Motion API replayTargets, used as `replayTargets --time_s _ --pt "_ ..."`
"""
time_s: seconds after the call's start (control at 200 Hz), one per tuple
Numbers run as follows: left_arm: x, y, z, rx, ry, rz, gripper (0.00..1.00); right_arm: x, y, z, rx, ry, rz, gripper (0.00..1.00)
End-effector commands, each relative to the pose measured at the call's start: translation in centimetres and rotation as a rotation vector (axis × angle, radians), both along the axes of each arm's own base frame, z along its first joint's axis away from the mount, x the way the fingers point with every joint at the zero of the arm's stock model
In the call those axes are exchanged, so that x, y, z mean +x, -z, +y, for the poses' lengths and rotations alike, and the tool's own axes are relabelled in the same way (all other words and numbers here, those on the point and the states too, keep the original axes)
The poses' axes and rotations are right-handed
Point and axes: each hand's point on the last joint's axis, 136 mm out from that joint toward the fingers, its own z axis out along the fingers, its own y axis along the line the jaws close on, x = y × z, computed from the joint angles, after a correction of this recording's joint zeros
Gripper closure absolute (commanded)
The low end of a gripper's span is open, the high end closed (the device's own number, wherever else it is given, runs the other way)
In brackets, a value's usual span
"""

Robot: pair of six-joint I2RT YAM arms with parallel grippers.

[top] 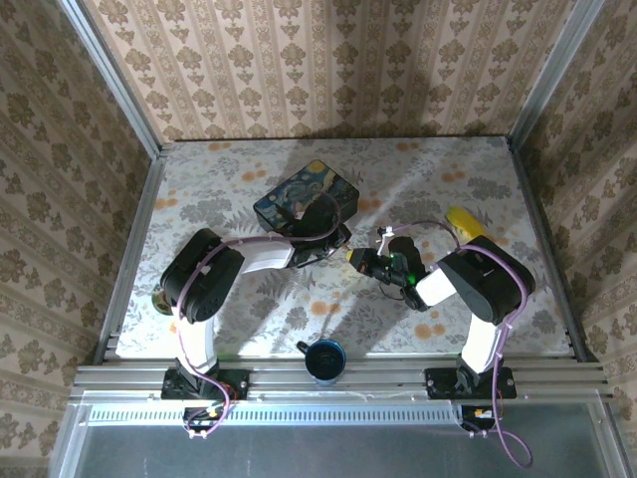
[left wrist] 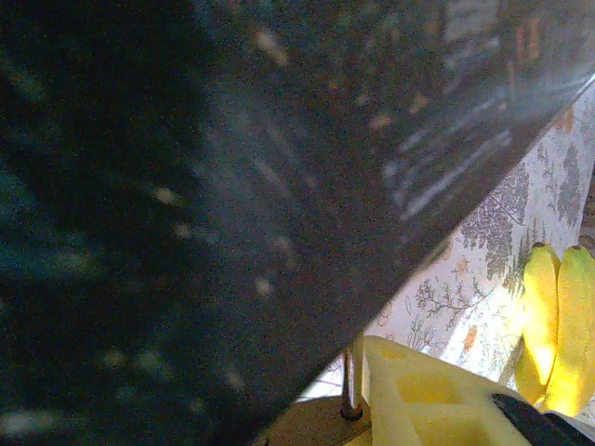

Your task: Unlock a padlock with a key

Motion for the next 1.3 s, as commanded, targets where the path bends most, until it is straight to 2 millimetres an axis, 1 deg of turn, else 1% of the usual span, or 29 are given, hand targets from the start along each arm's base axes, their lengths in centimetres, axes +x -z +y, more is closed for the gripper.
replayTargets --time_s 0.0,0.14,0.31,0.42,0.565,0.76,0.965,1.04,1.115,1.2,1.29 --pt "-4.5 -1.9 -3.4 -0.105 0.181 0.052 1.00 1.0 -7.1 2.0 0.103 -0.065 -0.294 1.00" --pt "-4.6 -1.6 -3.2 -0.100 0.178 0.059 1.00 1.4 -7.5 1.3 0.111 -0.029 -0.286 1.00" --pt "-4.4 -1.3 -2.7 -0.098 0.151 0.063 1.00 1.7 -6.6 0.3 0.118 0.028 -0.242 1.00" --pt "-4.1 -1.0 -2.3 -0.098 0.127 0.066 1.00 1.6 -6.0 -0.4 0.116 0.062 -0.217 1.00" --pt "-3.7 -0.8 -1.9 -0.098 0.103 0.068 1.00 1.5 -5.6 -1.5 0.111 0.116 -0.199 1.00" --pt "-3.5 -0.6 -1.7 -0.099 0.090 0.073 1.00 1.5 -5.6 -2.0 0.113 0.143 -0.191 1.00" --pt "-3.4 -0.7 -1.8 -0.100 0.086 0.066 1.00 1.6 -4.8 -2.4 0.124 0.175 -0.152 1.00" --pt "-3.4 -0.7 -2.0 -0.100 0.090 0.067 1.00 1.7 -4.6 -2.4 0.144 0.200 -0.117 1.00" --pt "-3.7 -0.6 -2.4 -0.096 0.104 0.072 1.00 1.7 -4.9 -1.9 0.193 0.225 -0.082 1.00" --pt "-4.0 -0.6 -2.8 -0.094 0.122 0.080 1.00 1.6 -5.6 -0.8 0.234 0.233 -0.046 1.00" --pt "-4.3 -0.6 -3.3 -0.093 0.137 0.085 1.00 1.4 -6.5 0.7 0.224 0.214 -0.028 1.00"
